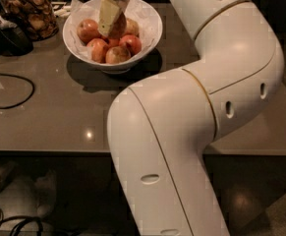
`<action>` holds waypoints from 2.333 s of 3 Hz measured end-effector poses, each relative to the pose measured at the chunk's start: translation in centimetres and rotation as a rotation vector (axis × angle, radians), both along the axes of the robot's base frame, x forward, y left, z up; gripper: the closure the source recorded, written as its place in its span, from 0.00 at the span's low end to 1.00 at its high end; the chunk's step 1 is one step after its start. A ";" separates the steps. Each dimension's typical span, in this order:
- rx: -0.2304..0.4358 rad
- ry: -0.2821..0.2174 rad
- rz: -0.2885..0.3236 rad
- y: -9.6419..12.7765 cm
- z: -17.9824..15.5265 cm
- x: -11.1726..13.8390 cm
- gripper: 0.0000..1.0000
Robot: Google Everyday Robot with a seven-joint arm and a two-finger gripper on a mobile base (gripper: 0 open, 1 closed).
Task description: Pick apple from white bowl
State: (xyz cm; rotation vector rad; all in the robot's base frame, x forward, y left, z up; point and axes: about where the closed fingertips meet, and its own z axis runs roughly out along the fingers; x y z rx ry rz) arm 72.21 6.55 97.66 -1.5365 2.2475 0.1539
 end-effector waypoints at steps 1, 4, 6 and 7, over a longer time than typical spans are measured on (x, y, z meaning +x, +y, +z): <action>0.004 -0.013 -0.001 -0.1 1.0 -0.3 1.00; 0.090 -0.091 0.039 0.1 6.3 -2.2 1.00; 0.189 -0.162 0.215 2.5 10.2 -4.8 1.00; 0.192 -0.168 0.218 2.7 10.2 -4.6 1.00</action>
Offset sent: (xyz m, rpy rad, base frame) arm -0.0284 -0.0051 0.0734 0.0869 -0.0816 0.0636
